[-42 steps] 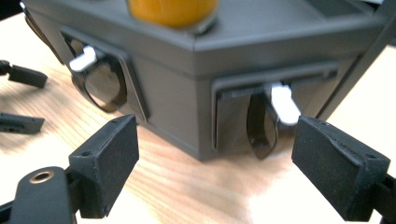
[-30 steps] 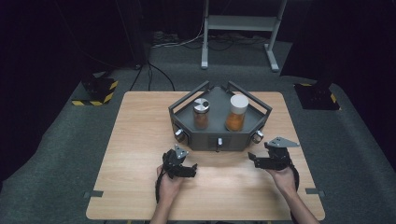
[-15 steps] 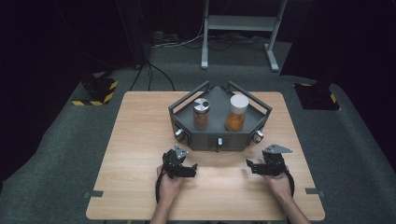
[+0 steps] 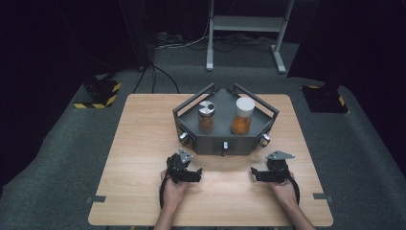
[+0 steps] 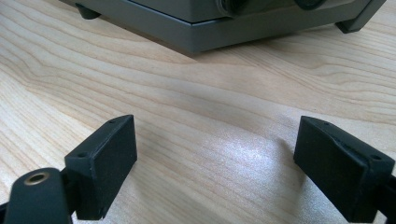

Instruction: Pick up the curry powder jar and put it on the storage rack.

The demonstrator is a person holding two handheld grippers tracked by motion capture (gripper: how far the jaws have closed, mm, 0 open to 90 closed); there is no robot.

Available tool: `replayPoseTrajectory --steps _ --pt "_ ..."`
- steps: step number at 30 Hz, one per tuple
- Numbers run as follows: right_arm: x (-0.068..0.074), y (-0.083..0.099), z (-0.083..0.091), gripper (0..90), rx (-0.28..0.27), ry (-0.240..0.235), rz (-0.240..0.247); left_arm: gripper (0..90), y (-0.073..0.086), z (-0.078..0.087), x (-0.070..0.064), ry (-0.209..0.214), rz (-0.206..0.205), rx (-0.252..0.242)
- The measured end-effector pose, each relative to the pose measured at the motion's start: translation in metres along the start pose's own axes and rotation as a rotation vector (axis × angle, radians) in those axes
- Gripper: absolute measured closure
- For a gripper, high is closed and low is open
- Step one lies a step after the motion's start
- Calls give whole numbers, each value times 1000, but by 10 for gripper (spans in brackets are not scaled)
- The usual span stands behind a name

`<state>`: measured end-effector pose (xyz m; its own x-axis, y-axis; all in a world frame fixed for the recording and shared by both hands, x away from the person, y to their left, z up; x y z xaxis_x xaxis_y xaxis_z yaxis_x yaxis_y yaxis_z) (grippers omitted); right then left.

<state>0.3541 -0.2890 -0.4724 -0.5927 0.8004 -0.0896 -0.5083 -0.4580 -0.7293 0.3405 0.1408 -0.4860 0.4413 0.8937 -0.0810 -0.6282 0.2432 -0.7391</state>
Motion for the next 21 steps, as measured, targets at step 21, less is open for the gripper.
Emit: replayPoseTrajectory --steps 21 --pt "4 0 -3 93 2 13 21 76 0 0 0 -1 0 -1"
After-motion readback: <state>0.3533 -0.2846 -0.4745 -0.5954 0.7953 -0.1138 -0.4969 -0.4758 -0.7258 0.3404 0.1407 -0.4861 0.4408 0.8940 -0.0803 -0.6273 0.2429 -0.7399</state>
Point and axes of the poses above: each handheld gripper's, and its own axes: z roughly backward along the jaws, y roughly out of its underside, x roughly to its left, the point moved 5 cm from there along -z, roughly forward along the jaws, and after that the axes turned 6 degrees about z, right-handed, at the moved point
